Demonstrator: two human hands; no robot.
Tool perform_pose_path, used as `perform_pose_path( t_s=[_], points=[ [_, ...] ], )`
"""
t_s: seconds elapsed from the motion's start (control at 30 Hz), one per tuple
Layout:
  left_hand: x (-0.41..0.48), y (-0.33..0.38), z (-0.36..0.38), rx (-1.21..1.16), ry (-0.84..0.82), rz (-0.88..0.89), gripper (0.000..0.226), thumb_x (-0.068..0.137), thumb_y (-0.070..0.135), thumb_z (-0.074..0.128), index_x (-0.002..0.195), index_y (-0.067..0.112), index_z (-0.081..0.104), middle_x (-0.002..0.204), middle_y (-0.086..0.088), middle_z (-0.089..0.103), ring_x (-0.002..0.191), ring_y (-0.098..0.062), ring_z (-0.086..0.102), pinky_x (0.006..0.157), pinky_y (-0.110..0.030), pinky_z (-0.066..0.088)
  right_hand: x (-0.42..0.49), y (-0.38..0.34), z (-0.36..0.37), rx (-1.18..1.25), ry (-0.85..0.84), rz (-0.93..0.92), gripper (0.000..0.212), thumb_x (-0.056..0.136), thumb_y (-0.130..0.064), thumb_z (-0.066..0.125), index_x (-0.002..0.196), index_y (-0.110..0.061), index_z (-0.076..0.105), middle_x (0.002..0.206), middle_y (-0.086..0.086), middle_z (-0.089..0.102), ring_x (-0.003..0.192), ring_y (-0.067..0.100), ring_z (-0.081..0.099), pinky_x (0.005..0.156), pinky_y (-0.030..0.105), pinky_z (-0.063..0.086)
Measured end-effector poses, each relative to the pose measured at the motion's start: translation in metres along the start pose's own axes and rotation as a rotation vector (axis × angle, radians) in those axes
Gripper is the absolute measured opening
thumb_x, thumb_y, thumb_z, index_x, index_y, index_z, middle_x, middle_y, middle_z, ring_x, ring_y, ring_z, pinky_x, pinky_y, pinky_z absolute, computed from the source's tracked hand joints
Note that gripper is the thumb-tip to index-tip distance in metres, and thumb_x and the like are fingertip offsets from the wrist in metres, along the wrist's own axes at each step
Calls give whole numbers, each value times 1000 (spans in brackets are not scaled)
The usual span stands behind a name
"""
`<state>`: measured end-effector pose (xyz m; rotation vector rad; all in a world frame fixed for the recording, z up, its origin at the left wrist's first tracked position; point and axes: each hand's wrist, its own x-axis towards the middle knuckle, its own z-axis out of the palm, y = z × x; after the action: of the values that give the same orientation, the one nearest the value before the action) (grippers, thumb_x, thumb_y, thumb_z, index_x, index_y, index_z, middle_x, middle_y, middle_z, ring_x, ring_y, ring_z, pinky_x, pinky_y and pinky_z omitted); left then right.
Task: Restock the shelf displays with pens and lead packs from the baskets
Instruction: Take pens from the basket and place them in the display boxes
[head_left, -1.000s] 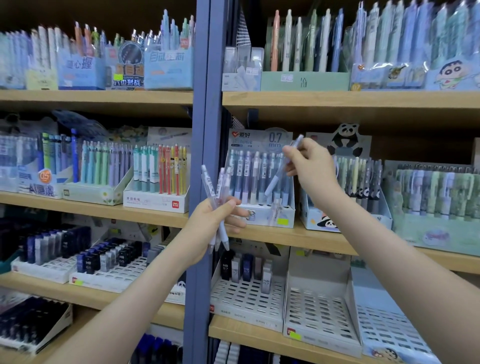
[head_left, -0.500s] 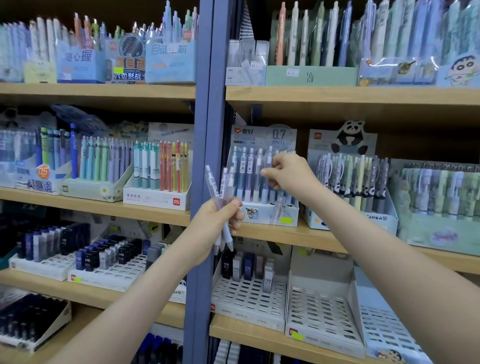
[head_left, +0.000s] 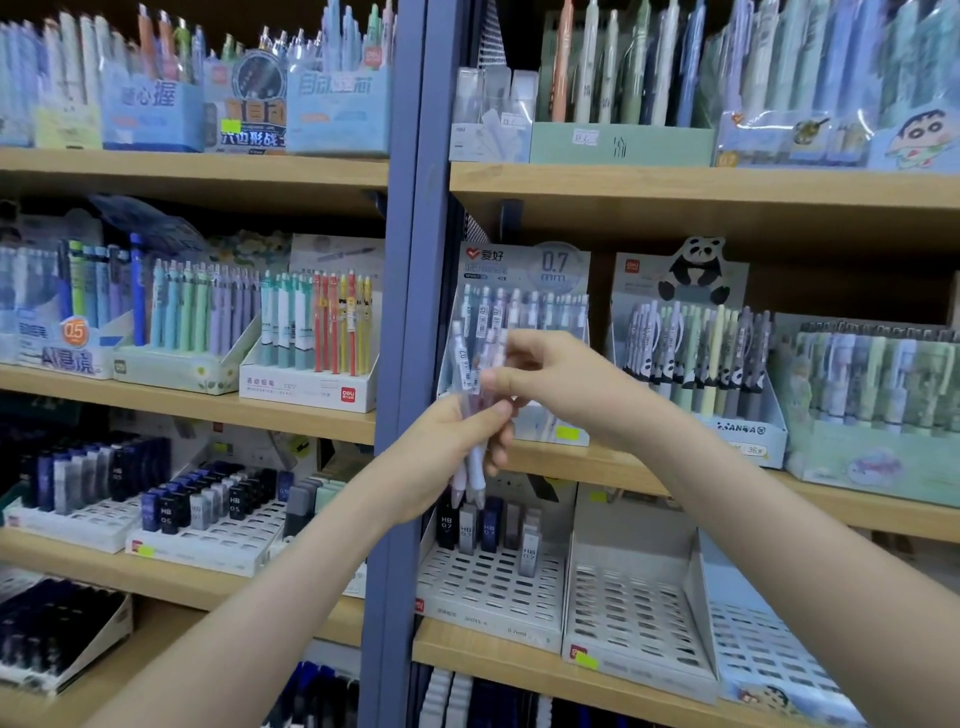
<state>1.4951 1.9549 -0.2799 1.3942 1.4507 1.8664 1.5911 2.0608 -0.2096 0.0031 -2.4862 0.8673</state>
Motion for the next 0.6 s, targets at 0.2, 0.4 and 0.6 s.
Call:
perform_pose_path(
  t_s=[0.2, 0.4, 0.6],
  points=[
    [1, -2, 6, -15, -69, -21, 20, 93, 27, 51, 100, 10, 57, 73, 3, 63, 62, -10, 57, 63, -24, 49, -7, 11, -12, 141, 18, 48, 10, 91, -15, 62, 89, -7, 66, 80, 4, 70, 73, 10, 63, 72, 23, 52],
    [5, 1, 0, -87, 182, 15, 18, 100, 12, 46, 106, 7, 62, 94, -8, 74, 82, -16, 71, 71, -23, 58, 0, 12, -43, 426, 484, 40, 11, 96, -13, 53, 98, -5, 61, 84, 6, 63, 77, 15, 63, 67, 23, 57],
    [2, 2, -7, -97, 236, 27, 18, 101, 7, 43, 94, 8, 61, 74, -2, 71, 64, -12, 66, 62, -22, 55, 12, 24, -56, 83, 657, -2, 12, 97, -17, 50, 96, -8, 58, 88, 7, 63, 79, 18, 65, 73, 34, 58]
  ],
)
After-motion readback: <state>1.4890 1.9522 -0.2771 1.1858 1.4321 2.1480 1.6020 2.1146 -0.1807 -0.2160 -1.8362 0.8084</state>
